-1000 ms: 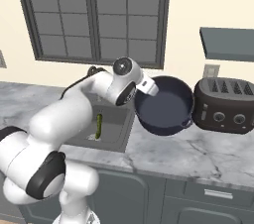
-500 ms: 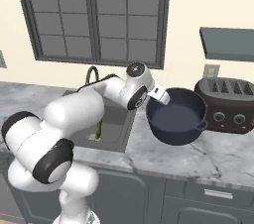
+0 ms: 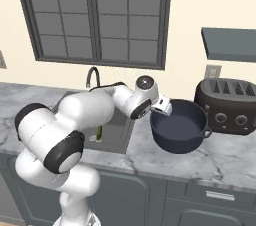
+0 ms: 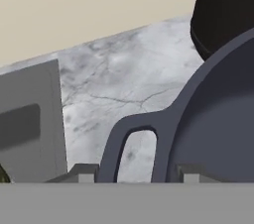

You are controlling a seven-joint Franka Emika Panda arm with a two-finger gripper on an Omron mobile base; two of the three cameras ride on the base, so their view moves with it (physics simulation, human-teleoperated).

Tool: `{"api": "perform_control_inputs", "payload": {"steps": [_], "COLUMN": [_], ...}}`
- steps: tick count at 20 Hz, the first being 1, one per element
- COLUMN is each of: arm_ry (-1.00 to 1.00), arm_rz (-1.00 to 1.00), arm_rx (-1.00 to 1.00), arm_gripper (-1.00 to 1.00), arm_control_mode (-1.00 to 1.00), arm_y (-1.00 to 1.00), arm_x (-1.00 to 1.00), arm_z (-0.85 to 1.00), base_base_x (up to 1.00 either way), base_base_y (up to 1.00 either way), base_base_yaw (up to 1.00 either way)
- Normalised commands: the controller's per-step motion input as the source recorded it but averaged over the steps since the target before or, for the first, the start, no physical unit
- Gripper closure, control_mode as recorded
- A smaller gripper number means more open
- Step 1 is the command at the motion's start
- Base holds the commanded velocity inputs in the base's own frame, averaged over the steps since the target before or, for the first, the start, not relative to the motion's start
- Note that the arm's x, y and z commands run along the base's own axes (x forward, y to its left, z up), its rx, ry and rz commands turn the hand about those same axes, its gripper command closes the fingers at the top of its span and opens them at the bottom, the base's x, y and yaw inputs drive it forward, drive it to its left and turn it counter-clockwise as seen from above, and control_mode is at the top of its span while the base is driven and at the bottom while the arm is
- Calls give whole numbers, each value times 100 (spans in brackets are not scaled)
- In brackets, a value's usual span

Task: Dump the squash from the pot into the sink. Then turn on the water and wash the squash. Then turn off the water and put the squash back in the pot.

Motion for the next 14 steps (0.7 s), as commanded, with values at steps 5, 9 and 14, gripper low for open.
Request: {"api": "perform_control_inputs", "payload": {"steps": [5,9,14], "arm_ry": [0,0,2], "arm_rz": [12,12,11], "arm_rx": [0,0,0], "arm_gripper": [100,100,100], "arm_control_mode": [-100,-100,-100], "arm_y": [0,0,0], "arm_x": [8,6,10], "arm_z": [-57,-33,-18], "base_base_x": [0,0,0], "base_base_y": [0,0,0], "base_base_yaw": [0,0,0]}}
